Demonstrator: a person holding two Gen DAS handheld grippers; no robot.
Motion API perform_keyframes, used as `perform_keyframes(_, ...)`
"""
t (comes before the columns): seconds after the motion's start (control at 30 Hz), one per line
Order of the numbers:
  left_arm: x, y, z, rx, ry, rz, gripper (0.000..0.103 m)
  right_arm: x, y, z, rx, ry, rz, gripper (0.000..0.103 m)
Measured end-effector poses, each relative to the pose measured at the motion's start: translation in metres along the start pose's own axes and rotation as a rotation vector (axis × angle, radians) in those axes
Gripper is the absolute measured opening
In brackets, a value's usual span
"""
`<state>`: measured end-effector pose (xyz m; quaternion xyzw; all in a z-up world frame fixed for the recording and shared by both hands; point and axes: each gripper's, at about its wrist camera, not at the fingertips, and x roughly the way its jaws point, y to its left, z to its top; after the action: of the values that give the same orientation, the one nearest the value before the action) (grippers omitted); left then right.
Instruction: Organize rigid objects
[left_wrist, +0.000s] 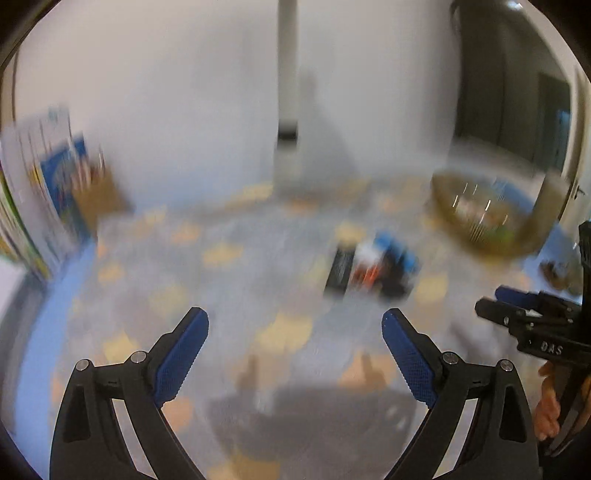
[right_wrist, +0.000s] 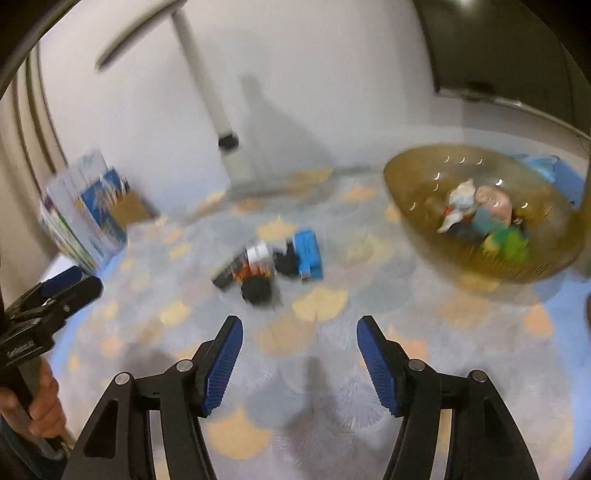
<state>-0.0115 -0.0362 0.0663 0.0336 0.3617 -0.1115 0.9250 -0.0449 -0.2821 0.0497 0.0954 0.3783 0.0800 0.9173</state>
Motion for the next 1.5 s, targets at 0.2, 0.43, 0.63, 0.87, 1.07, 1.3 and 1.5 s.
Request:
perform_keyframes(0.2, 0.037, 0.001, -0.027, 0.006, 0.037, 0.05, 0.095, 0.029, 0.007, -0.012, -0.056, 0.071, -0.06, 0.084)
perform_keyframes(0.43, 0.021, -0.019, -0.038, 0.108, 0.01, 0.079, 0.096, 0.044, 0.018, -0.016, -0.12, 0.122, -0.116, 0.092)
perform_keyframes(0.63, 0.022, -0.017, -0.039, 0.103, 0.031, 0.08, 0.097, 0.044, 0.019, -0.018, -0.137, 0.138, -0.158, 0.092)
perform_keyframes(0.87, 0.029, -0.02, -0.039, 0.128, 0.048, 0.096, 0.097, 0.052, 0.013, -0.016, -0.108, 0.182, -0.174, 0.092)
perform_keyframes(1.07, 0.029, -0.02, -0.039, 0.128, 0.053, 0.095, 0.097, 0.053, 0.015, -0.017, -0.117, 0.183, -0.18, 0.092)
perform_keyframes(1.3, 0.035, -0.021, -0.039, 0.162, 0.1, 0.088, 0.097, 0.025, 0.016, -0.017, -0.098, 0.055, -0.293, 0.092)
perform_keyframes(1.5, 0.014, 0.004, -0.004, 0.172, 0.075, -0.031, 0.097, -0.02, 0.032, 0.014, -0.108, 0.068, -0.177, 0.092)
